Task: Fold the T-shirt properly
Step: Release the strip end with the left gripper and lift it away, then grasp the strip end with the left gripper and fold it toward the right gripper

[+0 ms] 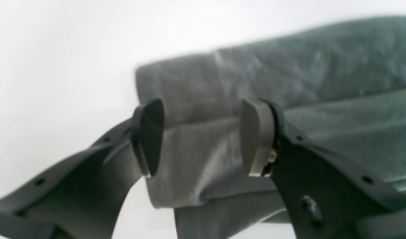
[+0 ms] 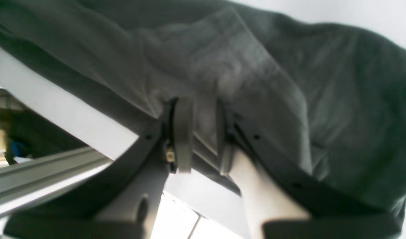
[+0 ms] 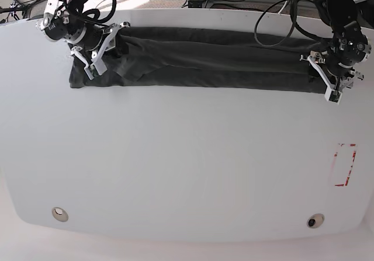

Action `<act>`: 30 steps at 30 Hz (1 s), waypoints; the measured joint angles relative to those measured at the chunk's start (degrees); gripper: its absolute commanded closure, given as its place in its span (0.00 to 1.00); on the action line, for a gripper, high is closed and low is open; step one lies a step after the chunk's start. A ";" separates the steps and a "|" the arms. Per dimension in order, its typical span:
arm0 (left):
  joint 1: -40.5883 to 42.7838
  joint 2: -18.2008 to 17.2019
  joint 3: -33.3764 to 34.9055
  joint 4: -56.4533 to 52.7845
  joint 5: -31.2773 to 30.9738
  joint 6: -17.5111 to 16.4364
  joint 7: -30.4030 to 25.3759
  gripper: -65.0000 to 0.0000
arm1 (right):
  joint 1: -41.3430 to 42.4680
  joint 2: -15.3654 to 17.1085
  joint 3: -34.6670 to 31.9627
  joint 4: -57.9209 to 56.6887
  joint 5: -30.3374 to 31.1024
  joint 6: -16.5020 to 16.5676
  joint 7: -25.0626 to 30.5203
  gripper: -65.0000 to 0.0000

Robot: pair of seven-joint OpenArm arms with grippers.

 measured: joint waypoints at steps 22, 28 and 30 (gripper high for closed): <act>-1.31 -7.98 -18.71 -8.48 -28.20 0.04 17.03 0.27 | 1.09 -1.14 -5.16 -8.72 -12.98 0.20 10.03 0.83; -1.31 -11.17 -17.33 -16.09 -33.92 0.02 16.74 0.27 | 1.09 -1.14 -5.16 -8.70 -13.11 0.20 10.05 0.83; -1.53 -11.13 -16.37 -17.79 -33.92 0.04 16.72 0.27 | 1.11 -1.16 -5.16 -8.70 -13.14 0.20 10.01 0.83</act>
